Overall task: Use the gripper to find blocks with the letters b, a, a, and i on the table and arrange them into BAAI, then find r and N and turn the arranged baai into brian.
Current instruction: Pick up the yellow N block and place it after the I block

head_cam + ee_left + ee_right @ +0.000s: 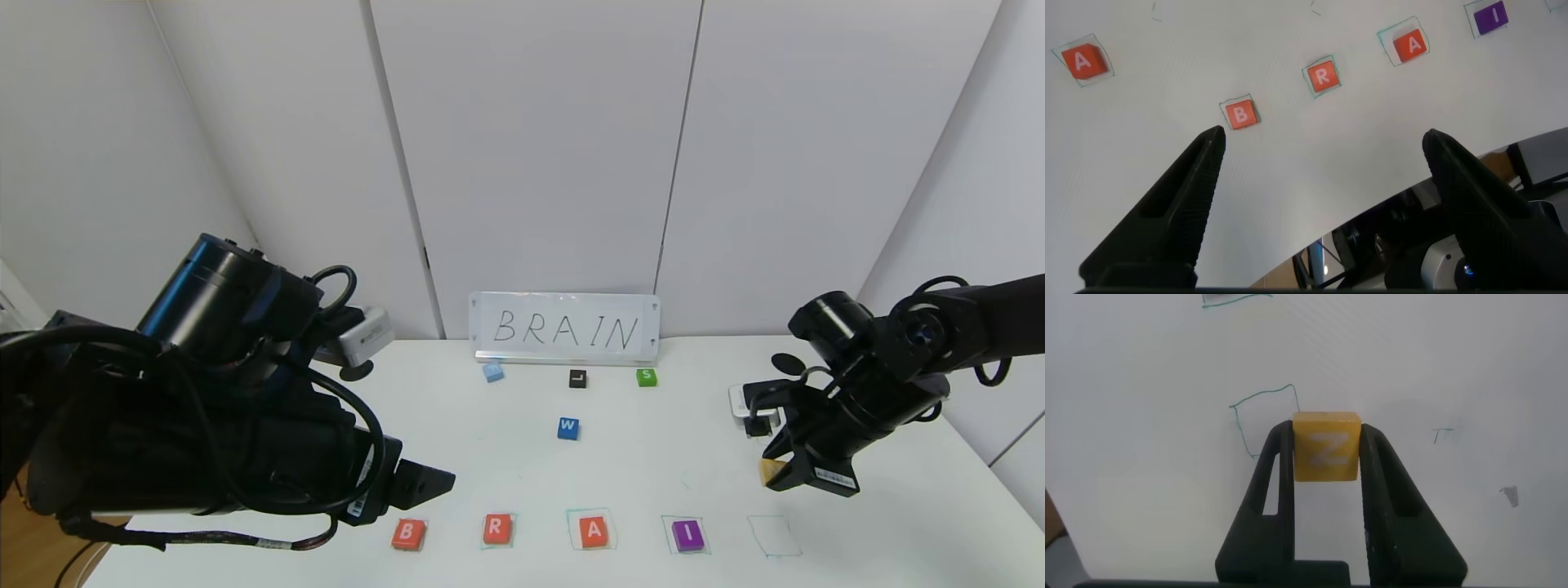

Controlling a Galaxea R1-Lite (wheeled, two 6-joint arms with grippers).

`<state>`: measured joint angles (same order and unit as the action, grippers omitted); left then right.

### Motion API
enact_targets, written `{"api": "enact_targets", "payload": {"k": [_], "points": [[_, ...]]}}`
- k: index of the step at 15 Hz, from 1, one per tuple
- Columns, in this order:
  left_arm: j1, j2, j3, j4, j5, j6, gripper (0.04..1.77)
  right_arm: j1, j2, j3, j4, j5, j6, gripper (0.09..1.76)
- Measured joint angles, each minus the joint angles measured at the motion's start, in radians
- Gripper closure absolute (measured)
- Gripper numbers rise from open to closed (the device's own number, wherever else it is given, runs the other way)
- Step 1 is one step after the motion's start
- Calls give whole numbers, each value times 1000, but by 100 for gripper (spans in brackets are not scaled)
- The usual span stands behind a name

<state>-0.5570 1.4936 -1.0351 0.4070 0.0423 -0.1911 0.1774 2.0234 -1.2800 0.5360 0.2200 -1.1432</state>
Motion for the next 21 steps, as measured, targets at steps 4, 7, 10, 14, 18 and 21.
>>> {"api": "enact_targets", "payload": {"k": [4, 7, 10, 14, 18, 21], "points": [[-11, -5, 7, 0, 0, 1, 9, -4, -29, 150, -143, 7, -87, 132], [-21, -7, 13, 0, 0, 3, 9, -11, -53, 207, -147, 21, -133, 132], [-28, -10, 17, 0, 0, 7, 9, -12, -72, 242, -152, 61, -152, 132], [-45, -17, 23, 1, 0, 9, 9, -11, -80, 283, -192, 68, -167, 132], [-57, -17, 33, 0, 3, 17, 9, -31, -68, 322, -257, 71, -192, 132], [-64, -13, 45, -21, 6, 27, 9, -40, -48, 319, -257, 80, -210, 132]]}}
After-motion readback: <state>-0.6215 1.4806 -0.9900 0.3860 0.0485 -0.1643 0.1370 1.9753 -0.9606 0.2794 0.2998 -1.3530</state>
